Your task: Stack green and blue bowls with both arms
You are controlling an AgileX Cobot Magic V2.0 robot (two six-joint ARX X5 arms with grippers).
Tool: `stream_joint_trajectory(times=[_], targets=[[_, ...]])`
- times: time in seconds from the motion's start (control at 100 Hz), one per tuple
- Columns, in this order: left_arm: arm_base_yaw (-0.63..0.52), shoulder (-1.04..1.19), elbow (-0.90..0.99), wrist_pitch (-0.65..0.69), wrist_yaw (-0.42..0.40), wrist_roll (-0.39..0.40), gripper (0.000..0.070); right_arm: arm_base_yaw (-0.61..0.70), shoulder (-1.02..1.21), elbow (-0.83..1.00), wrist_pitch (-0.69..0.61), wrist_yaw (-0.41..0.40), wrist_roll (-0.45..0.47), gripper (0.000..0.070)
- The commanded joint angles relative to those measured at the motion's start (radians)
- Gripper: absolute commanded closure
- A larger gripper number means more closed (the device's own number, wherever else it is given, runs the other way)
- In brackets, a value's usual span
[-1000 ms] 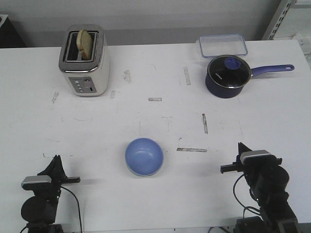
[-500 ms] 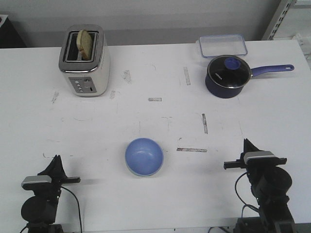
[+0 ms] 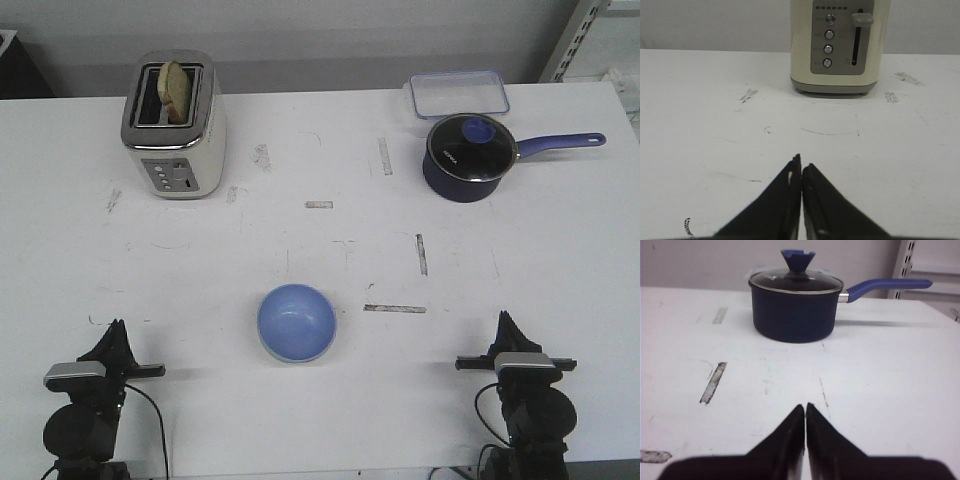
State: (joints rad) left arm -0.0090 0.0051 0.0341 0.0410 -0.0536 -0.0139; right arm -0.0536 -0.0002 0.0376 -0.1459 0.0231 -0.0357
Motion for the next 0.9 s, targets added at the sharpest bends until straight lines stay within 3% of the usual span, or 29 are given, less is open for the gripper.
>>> stream_joint_trajectory(times=[0.0, 0.89], targets=[[0.000, -0.002, -0.022, 0.011, -0.002, -0.002, 0.0699, -0.001, 0.001, -0.023, 0.050, -0.001, 0.018, 0.0700], [0.000, -0.001, -0.022, 0.010, -0.002, -0.002, 0.0699, 0.000, 0.002, -0.025, 0.042, 0.003, 0.026, 0.0700]])
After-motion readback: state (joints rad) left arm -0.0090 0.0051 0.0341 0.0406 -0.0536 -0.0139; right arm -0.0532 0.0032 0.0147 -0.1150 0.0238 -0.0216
